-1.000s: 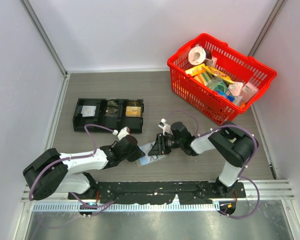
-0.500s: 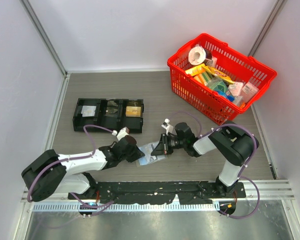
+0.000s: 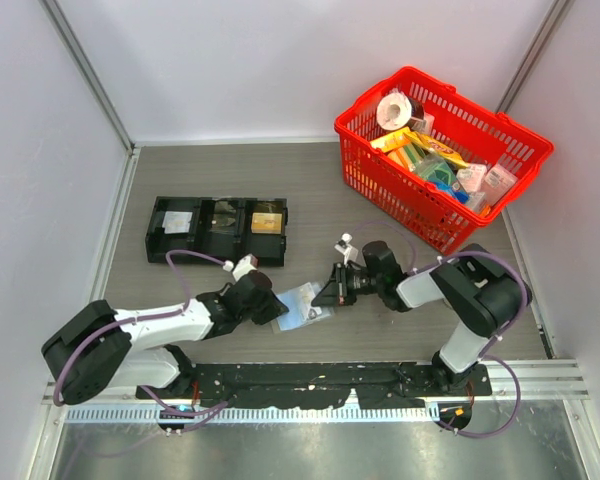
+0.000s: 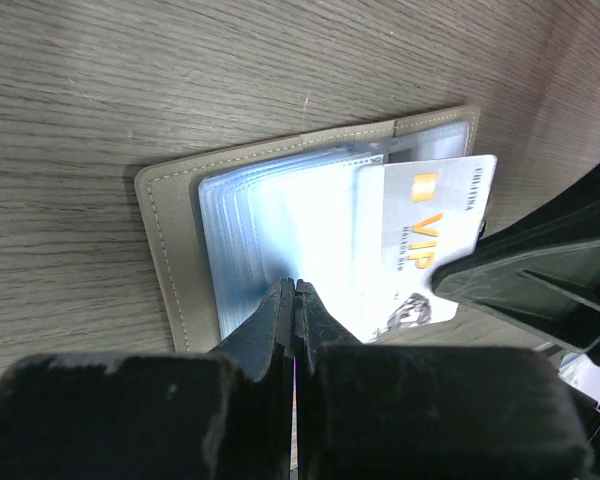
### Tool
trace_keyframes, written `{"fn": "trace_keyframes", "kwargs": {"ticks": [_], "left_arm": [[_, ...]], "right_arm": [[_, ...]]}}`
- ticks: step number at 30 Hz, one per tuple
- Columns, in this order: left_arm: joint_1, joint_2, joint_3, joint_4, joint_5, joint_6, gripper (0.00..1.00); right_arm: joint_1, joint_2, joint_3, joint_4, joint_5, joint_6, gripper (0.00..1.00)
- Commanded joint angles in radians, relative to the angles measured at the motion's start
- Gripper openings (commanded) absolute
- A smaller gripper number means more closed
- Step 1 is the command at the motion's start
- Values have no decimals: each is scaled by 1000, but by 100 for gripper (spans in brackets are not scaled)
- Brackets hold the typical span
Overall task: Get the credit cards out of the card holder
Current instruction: Remove the credit card from the card holder, then place the credit card in the storage box.
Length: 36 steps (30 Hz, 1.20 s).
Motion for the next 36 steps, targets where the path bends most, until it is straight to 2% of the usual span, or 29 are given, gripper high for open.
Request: {"fn": "trace_keyframes", "kwargs": {"ticks": [1,5,8,10,16,19,21,24,29,36], "left_arm": [[9,-25,-31,-104,-21,39,0],[28,-72,-16,-92,-17,85,0],[61,-109,22,-89,13,176,0],[104,-120,60,-92,70,250,6],[204,-144,182,-96,248,501,37],[218,-144,246,-92,366,644,59],[219,-143,300,-98,429,727,70],[219,-141,363,-119,496,830,80],[219,-169,449,-175,610,973,87],[221,-174,510,-215,765,1129,84]], "right_arm": [[-35,-127,14,-191,36,-129,1],[-56,-219,59,-408,81,-227,1],[-63,-288,115,-584,133,-278,1],[-63,-325,143,-655,136,-312,1],[-63,-469,275,-906,170,-428,1],[-61,-518,336,-1002,168,-490,1],[-61,-530,404,-1063,150,-536,1],[-61,-549,462,-1149,132,-596,1],[-61,-575,534,-1234,82,-677,1],[-44,-622,537,-1201,-46,-703,1]]}}
